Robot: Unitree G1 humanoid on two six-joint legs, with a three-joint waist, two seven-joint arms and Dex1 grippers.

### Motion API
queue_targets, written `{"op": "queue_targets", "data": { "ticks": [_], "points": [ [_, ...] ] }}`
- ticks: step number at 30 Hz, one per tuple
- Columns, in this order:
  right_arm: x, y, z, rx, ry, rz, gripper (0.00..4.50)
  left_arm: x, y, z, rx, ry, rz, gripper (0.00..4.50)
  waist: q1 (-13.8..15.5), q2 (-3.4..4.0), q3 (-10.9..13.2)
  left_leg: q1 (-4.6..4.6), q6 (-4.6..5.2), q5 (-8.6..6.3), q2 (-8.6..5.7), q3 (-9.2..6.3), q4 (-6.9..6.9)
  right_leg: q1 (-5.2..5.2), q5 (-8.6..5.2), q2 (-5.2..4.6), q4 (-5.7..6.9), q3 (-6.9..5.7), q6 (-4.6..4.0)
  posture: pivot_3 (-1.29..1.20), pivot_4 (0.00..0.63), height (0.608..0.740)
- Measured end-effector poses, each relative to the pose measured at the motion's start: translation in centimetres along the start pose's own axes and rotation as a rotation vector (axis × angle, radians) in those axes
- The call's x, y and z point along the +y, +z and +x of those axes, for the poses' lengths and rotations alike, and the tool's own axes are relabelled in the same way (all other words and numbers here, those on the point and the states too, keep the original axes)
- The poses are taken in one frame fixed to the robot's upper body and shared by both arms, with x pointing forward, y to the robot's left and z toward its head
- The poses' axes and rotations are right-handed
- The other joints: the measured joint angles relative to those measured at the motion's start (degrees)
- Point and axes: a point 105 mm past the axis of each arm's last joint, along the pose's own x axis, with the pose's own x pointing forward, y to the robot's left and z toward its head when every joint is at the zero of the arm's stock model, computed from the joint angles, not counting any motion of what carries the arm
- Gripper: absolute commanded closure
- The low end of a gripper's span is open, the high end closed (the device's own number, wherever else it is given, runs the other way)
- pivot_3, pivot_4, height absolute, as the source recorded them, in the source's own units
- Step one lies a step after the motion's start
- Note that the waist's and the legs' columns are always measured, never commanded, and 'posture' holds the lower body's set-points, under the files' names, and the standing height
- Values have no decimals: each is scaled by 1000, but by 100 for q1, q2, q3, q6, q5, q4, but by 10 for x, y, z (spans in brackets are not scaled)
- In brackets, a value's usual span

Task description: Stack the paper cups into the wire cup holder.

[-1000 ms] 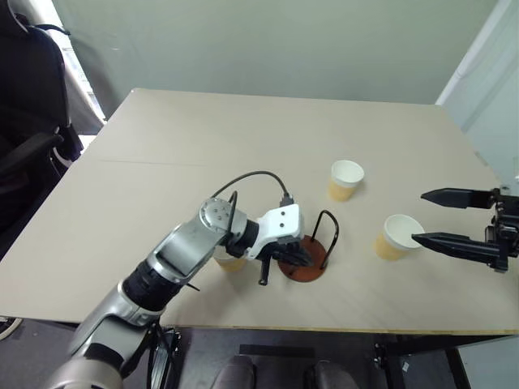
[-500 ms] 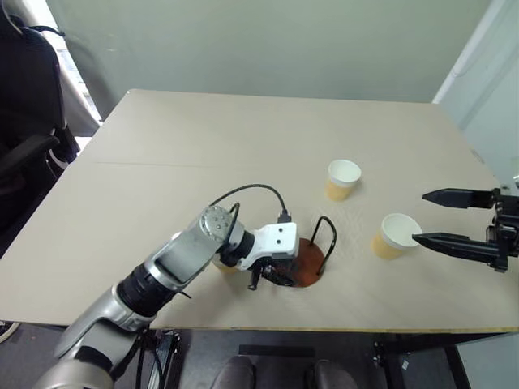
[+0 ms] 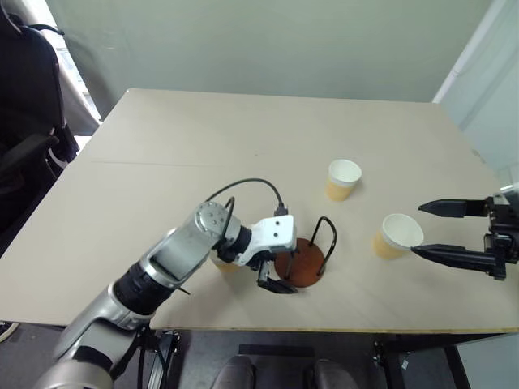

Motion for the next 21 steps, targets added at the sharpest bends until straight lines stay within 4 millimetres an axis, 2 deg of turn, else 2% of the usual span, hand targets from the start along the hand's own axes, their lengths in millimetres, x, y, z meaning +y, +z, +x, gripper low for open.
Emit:
{"op": "queue_targets", "data": {
  "ticks": [5, 12, 16, 21],
  "points": [
    [-11, -9, 1, 72, -23, -18, 0, -5, 15, -35, 9, -21, 95, 10, 1, 0, 0, 4, -1, -1, 3, -3, -14, -3, 0, 0, -6, 1, 0, 0, 150, 740],
    [-45, -55, 25, 304, -98, -89, 0, -11, 19, -83, 69, 10, 158, 10, -26, 1, 1, 1, 2, -3, 9, -8, -34, -19, 0, -7, -7, 0, 0, 0, 150, 740],
    [-54, -62, 42, 335, -85, -144, 0, -6, 21, -107, 73, 91, 148, 10, -39, 1, 1, -7, 3, -2, 11, -8, -46, -29, 0, -7, -6, -3, 0, 0, 150, 740],
    [-57, -66, 53, 361, -42, -156, 0, 1, 27, -151, 9, 247, 67, 10, -39, 1, 1, -36, 0, -1, 14, -12, -64, -53, 1, -7, 1, -11, 0, 0, 150, 740]
  ]
}}
